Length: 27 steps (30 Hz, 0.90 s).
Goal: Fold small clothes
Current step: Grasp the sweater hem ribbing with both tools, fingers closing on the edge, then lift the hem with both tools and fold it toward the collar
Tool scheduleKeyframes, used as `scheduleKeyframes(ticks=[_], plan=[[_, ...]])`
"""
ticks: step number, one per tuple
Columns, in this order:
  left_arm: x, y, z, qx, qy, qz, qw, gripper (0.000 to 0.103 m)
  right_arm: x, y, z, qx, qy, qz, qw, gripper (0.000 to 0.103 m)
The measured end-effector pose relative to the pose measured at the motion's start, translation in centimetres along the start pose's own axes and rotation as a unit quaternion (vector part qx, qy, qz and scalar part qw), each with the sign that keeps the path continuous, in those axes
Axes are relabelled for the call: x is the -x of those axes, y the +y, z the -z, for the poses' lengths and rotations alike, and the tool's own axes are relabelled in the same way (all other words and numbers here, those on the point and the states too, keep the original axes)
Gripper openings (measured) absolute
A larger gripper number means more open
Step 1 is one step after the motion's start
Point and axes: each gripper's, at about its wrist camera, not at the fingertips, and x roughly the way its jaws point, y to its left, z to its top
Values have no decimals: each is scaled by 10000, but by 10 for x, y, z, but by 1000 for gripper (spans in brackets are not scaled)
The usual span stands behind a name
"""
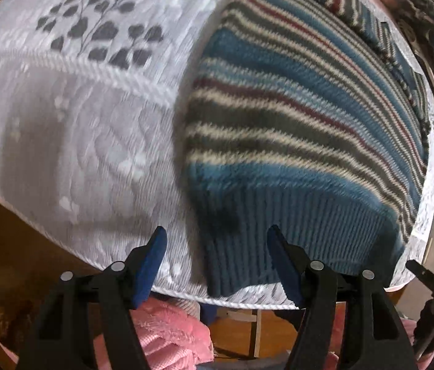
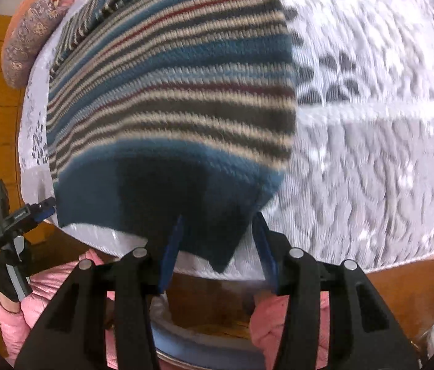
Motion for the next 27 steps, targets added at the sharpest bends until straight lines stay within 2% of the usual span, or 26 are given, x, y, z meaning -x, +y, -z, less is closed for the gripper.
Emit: scheduleKeyframes(ticks=[7, 10, 13, 15, 16, 19, 21, 27], plan=[[-11, 3, 7, -26, 52, -26, 10000, 68, -24, 1, 10, 39, 322, 226, 9992, 47], [-15, -6, 7, -76, 43, 82, 9999, 68, -34, 3, 9, 1, 371, 290, 9989, 47], [-18, -11, 7, -135, 62, 159, 9998, 67, -42, 9, 9, 109, 416, 397, 9983, 37], [-20, -16, 9, -214, 98, 117, 9997, 58, -45, 15, 10, 200, 430, 331, 9983, 20], [-22, -20, 10, -242, 105, 93, 9996, 56, -46, 18, 11, 244, 431, 306, 9983, 17], [-30, -25, 17, -254, 125, 209, 9994, 38, -47, 25, 11, 329, 368, 323, 9983, 10], [-30, -27, 19, -236, 131, 423, 9987, 15, -45, 28, 11, 303, 320, 261, 9987, 9], [-12, -42, 16, -330, -218, 774, 9962, 10, -22, 24, 10, 175, -1, -164, 9997, 9]])
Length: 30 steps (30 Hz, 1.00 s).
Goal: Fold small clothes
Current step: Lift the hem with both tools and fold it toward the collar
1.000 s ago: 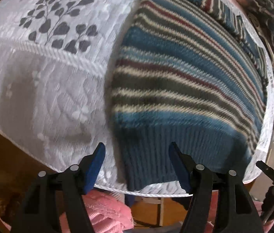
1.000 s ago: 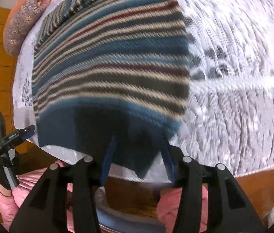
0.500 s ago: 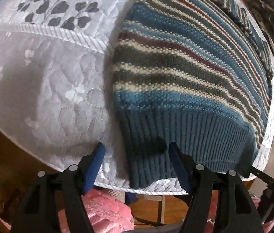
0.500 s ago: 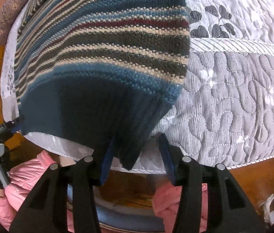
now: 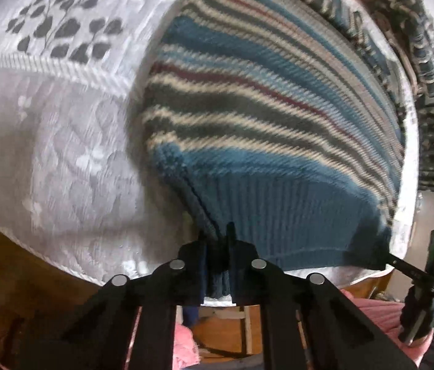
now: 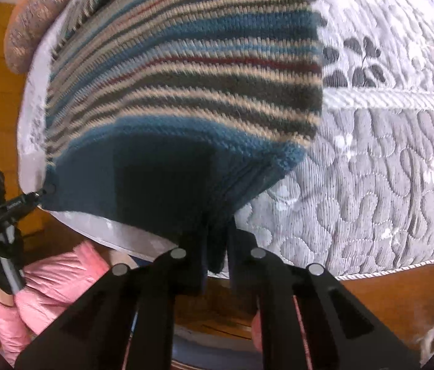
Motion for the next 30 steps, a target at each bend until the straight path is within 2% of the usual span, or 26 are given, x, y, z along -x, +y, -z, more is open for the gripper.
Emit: scheduleKeyframes(ticks=[5, 11, 16, 21, 25, 30], plan=[[22, -2, -11, 168, -397, 484, 9979, 10, 26, -4, 0, -177, -402, -462, 9980, 8], [50, 8, -40, 366, -846, 962, 9911, 10, 61, -21, -21, -415, -752, -978, 9915, 8], [54, -2, -68, 347, -1130, 1000, 9879, 10, 81, -22, -54, -571, -985, -1251, 9856, 8], [56, -4, -95, 383, -1307, 1126, 9843, 10, 81, -21, -95, -704, -983, -1219, 9852, 8], [44, -10, -115, 276, -1349, 950, 9859, 10, 75, -29, -118, -888, -886, -1274, 9839, 8], [23, -14, -136, 220, -1282, 774, 9885, 10, 57, -34, -145, -892, -713, -1095, 9874, 8]])
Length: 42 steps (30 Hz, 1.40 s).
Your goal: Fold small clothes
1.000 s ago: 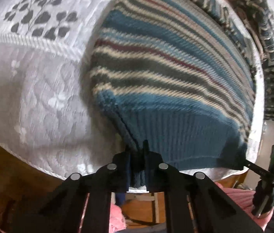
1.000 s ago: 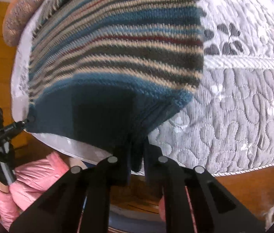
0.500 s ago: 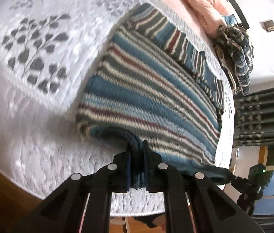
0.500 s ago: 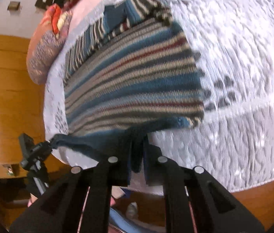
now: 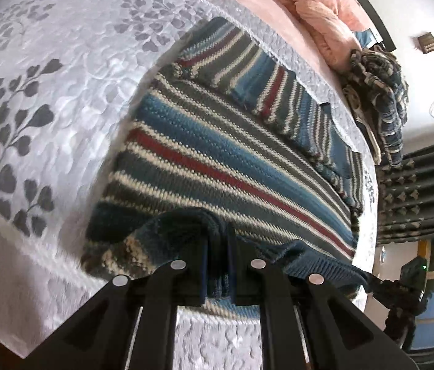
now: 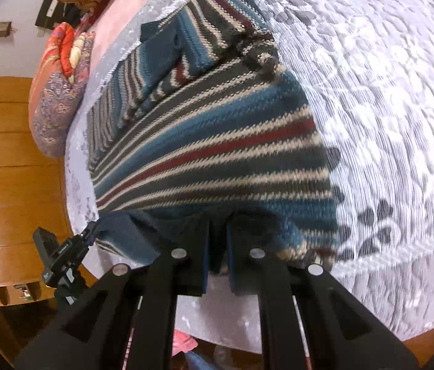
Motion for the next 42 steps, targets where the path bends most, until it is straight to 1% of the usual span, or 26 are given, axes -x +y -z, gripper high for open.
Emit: scheduleKeyframes(ticks=[3, 8, 9, 14, 19, 20, 21, 22, 23, 24, 26, 29, 31, 32, 33, 35, 36, 38, 40, 42], plan=[[-14, -2, -7, -105, 60, -136, 9998, 10, -13, -5, -14, -94, 83, 50, 9999, 8], [-32, 6, -15, -41, 187, -219, 9996, 13, -32, -15, -29, -152, 244, 131, 9995, 8], [-36, 8, -17, 0, 211, -192, 9996, 14, -36, -19, -31, -194, 291, 129, 9993, 9], [-41, 15, -24, 260, 362, -26, 9990, 15, -43, -27, -36, -318, 367, 84, 9988, 10], [-32, 19, -28, 501, 480, 215, 9974, 23, -35, -27, -36, -374, 413, -49, 9984, 13], [-29, 20, -29, 554, 477, 280, 9969, 27, -32, -29, -36, -402, 425, -96, 9982, 17], [-22, 21, -30, 611, 414, 331, 9967, 32, -26, -30, -36, -429, 345, -81, 9985, 27], [-18, 22, -31, 617, 347, 324, 9970, 35, -19, -31, -37, -414, 213, 11, 9989, 34], [-12, 24, -32, 617, 250, 298, 9973, 41, -13, -33, -37, -398, 101, 105, 9991, 38], [-5, 27, -35, 633, 144, 288, 9975, 42, -4, -36, -39, -388, -40, 176, 9991, 38], [4, 30, -37, 640, 27, 255, 9976, 42, 6, -41, -40, -398, -184, 248, 9987, 38], [15, 24, -41, 320, -165, 121, 9993, 42, 21, -39, -43, -139, -447, 411, 9981, 38], [21, 13, -43, -38, -279, 27, 9996, 42, 30, -30, -44, 190, -596, 446, 9970, 38], [24, 5, -44, -273, -353, -56, 9990, 44, 32, -25, -44, 378, -638, 464, 9962, 38], [25, 1, -45, -437, -411, -131, 9981, 49, 33, -16, -43, 681, -638, 482, 9945, 41], [25, -8, -45, -790, -506, -293, 9952, 55, 28, -4, -39, 1099, -591, 555, 9906, 45], [22, -14, -43, -1008, -503, -404, 9928, 57, 22, 3, -36, 1347, -494, 627, 9877, 45], [10, -20, -40, -1344, -358, -592, 9885, 58, 5, 14, -30, 1732, -288, 768, 9815, 45], [-1, -24, -36, -1563, -230, -694, 9850, 58, -9, 20, -27, 1988, -140, 998, 9748, 46], [-12, -30, -33, -1786, -129, -801, 9806, 58, -23, 24, -26, 2188, 18, 1200, 9684, 52]])
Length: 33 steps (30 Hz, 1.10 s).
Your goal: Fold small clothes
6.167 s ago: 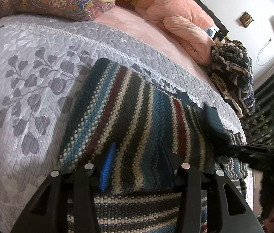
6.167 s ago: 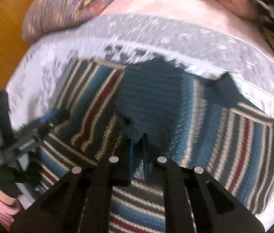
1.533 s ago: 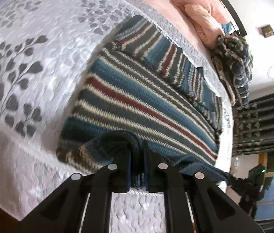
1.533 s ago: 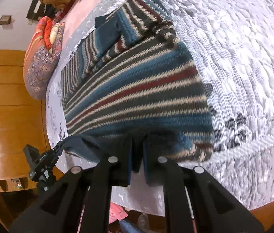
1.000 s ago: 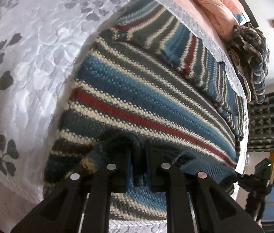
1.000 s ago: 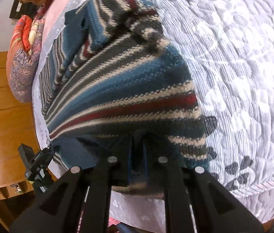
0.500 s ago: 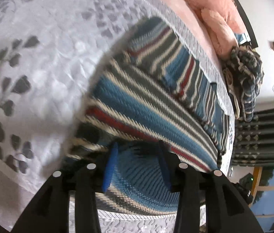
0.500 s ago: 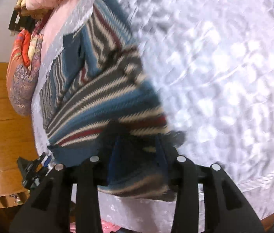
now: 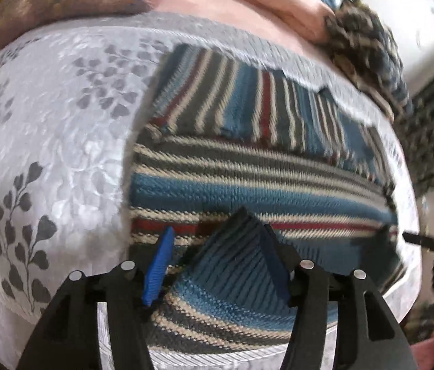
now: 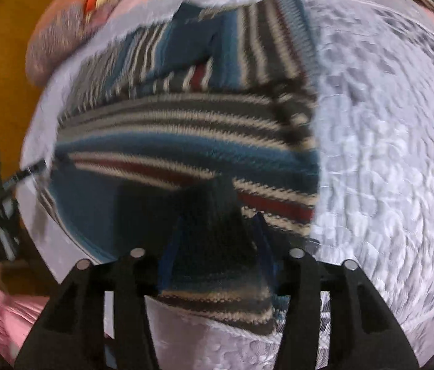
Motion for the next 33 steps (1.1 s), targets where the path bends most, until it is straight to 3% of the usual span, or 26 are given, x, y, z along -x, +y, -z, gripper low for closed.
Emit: scheduleKeyframes(ticks=[3, 10, 13, 14, 16, 21, 26, 33], plan=[[-11, -9, 3, -208, 92, -71, 9997, 59, -16, 5, -4, 181, 177, 235, 9994, 52], [-39, -15, 7, -461, 339, -371, 9977, 60, -38, 1, -11, 114, 368, 240, 9990, 54], [-43, -23, 9, -651, 345, -486, 9961, 60, -39, 7, -11, 210, 399, 216, 9988, 35], [-44, -24, 9, -715, 349, -525, 9954, 59, -39, 7, -11, 206, 408, 232, 9987, 24], [-43, -26, 9, -722, 325, -365, 9962, 42, -39, 9, -13, 150, 391, 171, 9990, 12], [-38, -30, 9, -764, 291, -202, 9965, 12, -24, 10, -14, 132, 250, -24, 9996, 9], [-23, -23, 5, -568, 72, 113, 9983, 10, 1, 5, -17, -12, -66, -373, 9993, 9], [14, -27, -11, -378, -656, 380, 9964, 10, 33, -3, -26, -268, -606, -709, 9953, 9]])
